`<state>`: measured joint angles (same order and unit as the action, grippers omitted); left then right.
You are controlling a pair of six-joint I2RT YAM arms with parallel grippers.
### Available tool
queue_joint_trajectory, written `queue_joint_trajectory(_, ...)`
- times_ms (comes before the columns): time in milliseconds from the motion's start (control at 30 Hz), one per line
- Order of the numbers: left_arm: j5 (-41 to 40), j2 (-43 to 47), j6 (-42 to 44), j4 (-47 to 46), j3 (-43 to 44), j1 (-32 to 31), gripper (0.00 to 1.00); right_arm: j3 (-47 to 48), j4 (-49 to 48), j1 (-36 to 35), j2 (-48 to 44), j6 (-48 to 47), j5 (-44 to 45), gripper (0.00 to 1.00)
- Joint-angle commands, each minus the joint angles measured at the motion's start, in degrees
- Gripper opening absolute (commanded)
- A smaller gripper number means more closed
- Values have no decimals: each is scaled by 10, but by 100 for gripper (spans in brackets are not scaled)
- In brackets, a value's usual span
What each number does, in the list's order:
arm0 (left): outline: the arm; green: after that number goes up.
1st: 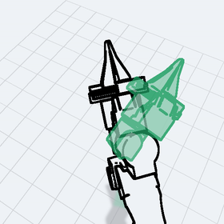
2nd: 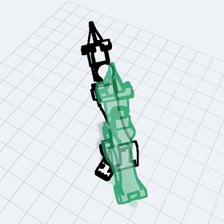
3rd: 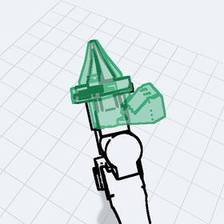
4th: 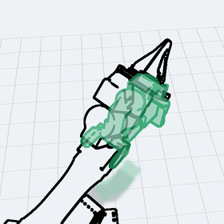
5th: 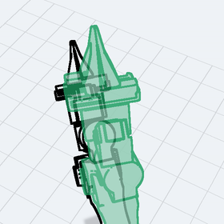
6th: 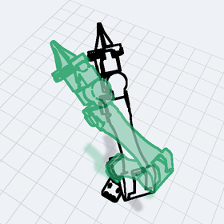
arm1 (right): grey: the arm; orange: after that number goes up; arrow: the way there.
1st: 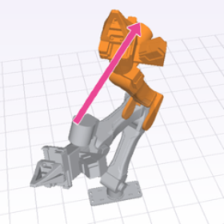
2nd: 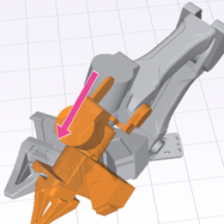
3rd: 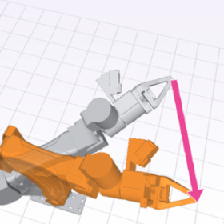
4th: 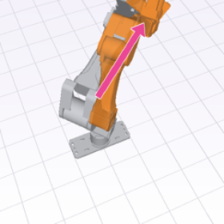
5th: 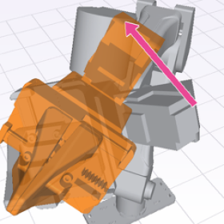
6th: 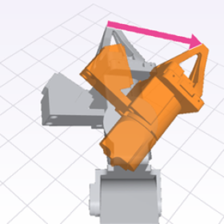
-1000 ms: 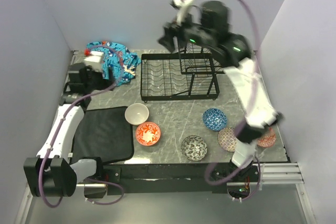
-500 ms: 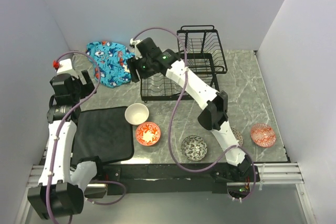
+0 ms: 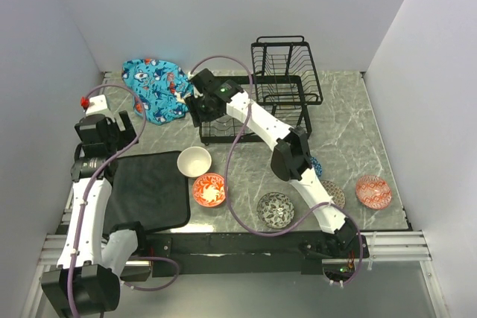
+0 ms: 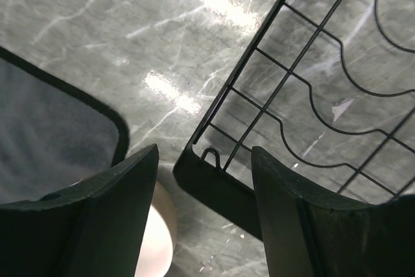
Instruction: Load the bowls into the dish rack
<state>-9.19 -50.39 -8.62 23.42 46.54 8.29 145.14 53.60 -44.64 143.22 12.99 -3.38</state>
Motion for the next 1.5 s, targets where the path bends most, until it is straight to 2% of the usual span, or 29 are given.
queue_joint_trajectory(0, -17, 17, 10, -10, -11, 0, 97, 21, -22, -2, 6, -2, -6, 65)
queue_joint_trajectory(600, 6, 13, 7, -16, -15, 5, 97, 12, -49, -11, 51, -35, 10, 51)
queue_joint_trajectory(933, 23, -1, -4, -36, -23, 11, 97, 1, -25, -9, 43, -56, 10, 31)
queue_joint_trajectory(967, 27, -4, -3, -39, -23, 11, 97, -2, -20, -7, 40, -62, 7, 23)
queue_joint_trajectory(1000, 28, -8, -3, -41, -22, 10, 97, -7, -11, -8, 34, -68, 5, 19)
queue_joint_trajectory(1133, 30, -16, -2, -54, -22, 11, 97, -27, 4, -3, 15, -100, 13, 17)
queue_joint_trajectory(1467, 56, -27, -3, -72, -39, 10, 97, -95, 17, 7, -47, -105, 6, 13)
